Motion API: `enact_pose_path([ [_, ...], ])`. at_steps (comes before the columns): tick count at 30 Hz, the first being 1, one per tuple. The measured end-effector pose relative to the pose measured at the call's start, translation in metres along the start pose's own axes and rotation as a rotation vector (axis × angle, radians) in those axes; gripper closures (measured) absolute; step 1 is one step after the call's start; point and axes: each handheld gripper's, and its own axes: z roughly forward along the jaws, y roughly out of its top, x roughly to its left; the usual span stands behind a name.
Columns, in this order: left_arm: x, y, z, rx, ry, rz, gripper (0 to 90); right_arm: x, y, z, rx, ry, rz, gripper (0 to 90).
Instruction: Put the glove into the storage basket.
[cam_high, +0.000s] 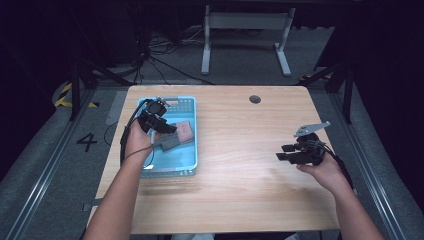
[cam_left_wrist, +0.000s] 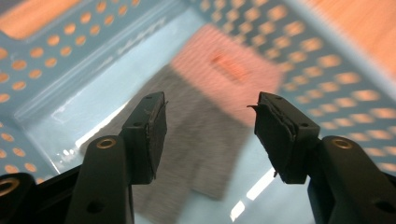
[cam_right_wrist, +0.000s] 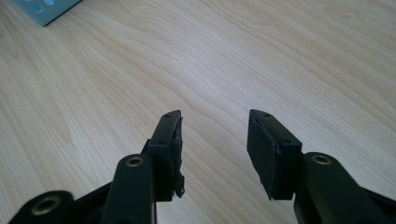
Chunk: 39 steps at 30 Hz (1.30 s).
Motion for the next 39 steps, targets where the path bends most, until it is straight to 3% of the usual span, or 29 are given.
enact_pose_path([
  [2,-0.007,-0.001,-0.006,-0.016,-0.005,0.016,43.9,-0.001,0.001,0.001,0.002,0.001,0.001,55.5],
  [8,-0.052,-0.009,-0.035,-0.077,-0.048,0.104,43.6,-0.002,0.002,0.003,0.009,-0.001,-0.006,55.2],
  [9,-0.067,-0.013,-0.041,-0.089,-0.063,0.133,43.5,-0.002,0.001,0.003,0.011,0.000,-0.005,55.2],
  [10,-0.067,-0.013,-0.041,-0.089,-0.063,0.133,43.4,-0.002,0.000,0.002,0.011,0.000,-0.008,55.2],
  [17,-0.113,-0.030,-0.047,-0.101,-0.123,0.224,42.9,0.002,-0.012,0.003,0.012,0.000,-0.025,54.5],
  [19,-0.123,-0.035,-0.046,-0.094,-0.149,0.228,42.2,0.005,-0.015,0.004,0.007,0.005,-0.032,54.5],
  [26,-0.153,-0.054,-0.033,-0.087,-0.244,0.304,40.1,0.016,-0.024,0.008,-0.012,0.035,-0.058,53.4],
  [29,-0.165,-0.066,-0.022,-0.099,-0.294,0.321,40.7,0.016,-0.028,0.012,0.002,0.035,-0.063,53.3],
  [30,-0.173,-0.073,-0.010,-0.086,-0.308,0.350,40.9,0.016,-0.030,0.014,0.007,0.039,-0.057,53.3],
  [34,-0.180,-0.085,0.008,-0.096,-0.289,0.366,41.6,0.015,-0.034,0.016,0.009,0.033,-0.061,53.3],
  [36,-0.183,-0.093,0.022,-0.109,-0.312,0.356,41.9,0.015,-0.035,0.018,0.015,0.033,-0.055,53.1],
  [37,-0.186,-0.098,0.032,-0.073,-0.303,0.347,42.5,0.014,-0.037,0.020,0.021,0.034,-0.054,52.8],
  [39,-0.189,-0.099,0.035,-0.052,-0.285,0.361,42.5,0.013,-0.038,0.021,0.022,0.031,-0.057,52.6],
])
